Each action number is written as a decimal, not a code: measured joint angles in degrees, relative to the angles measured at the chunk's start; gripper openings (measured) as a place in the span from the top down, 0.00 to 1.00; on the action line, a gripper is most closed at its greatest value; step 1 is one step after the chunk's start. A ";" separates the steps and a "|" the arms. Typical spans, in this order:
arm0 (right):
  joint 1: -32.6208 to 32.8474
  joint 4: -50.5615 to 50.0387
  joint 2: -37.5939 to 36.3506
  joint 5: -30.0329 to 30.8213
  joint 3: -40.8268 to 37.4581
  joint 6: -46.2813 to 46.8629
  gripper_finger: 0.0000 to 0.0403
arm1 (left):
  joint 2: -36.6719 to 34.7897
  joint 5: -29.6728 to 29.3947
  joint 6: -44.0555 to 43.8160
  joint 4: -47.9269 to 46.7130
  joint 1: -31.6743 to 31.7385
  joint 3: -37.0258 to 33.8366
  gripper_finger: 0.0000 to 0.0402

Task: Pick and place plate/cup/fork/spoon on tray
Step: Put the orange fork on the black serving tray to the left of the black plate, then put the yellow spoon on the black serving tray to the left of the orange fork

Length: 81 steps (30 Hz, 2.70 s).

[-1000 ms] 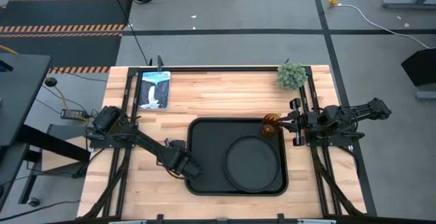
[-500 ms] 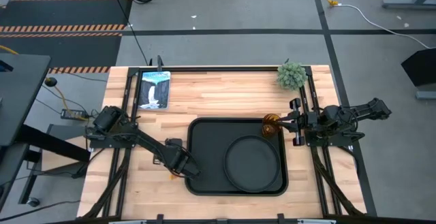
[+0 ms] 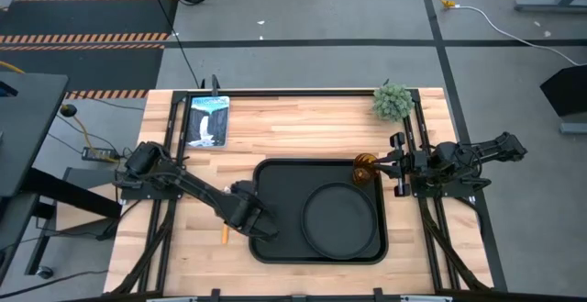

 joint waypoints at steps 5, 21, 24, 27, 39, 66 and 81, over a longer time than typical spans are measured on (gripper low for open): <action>0.00 0.00 0.00 0.00 0.00 -0.02 0.89 | 0.72 -0.25 0.48 6.17 0.38 0.19 0.96; -0.02 0.46 0.02 0.00 -0.01 -0.01 0.89 | 5.02 -5.62 10.92 28.75 3.38 3.48 0.96; 0.00 0.47 0.01 0.00 -0.02 -0.01 0.89 | 7.22 -5.71 10.96 27.78 3.84 5.13 0.96; -0.02 0.89 0.00 0.00 -0.02 0.00 0.89 | 9.28 -3.94 10.50 28.90 3.90 5.26 0.96; -0.02 1.31 0.02 0.00 -0.02 -0.02 0.89 | 12.61 0.60 7.07 25.80 4.11 5.20 0.95; 0.00 1.27 0.02 0.00 -0.02 -0.02 0.89 | 6.37 3.71 8.42 9.31 2.56 4.80 0.85; 0.00 1.27 0.02 0.00 -0.01 0.00 0.89 | 3.19 4.86 -2.29 -9.67 -9.96 -0.42 0.98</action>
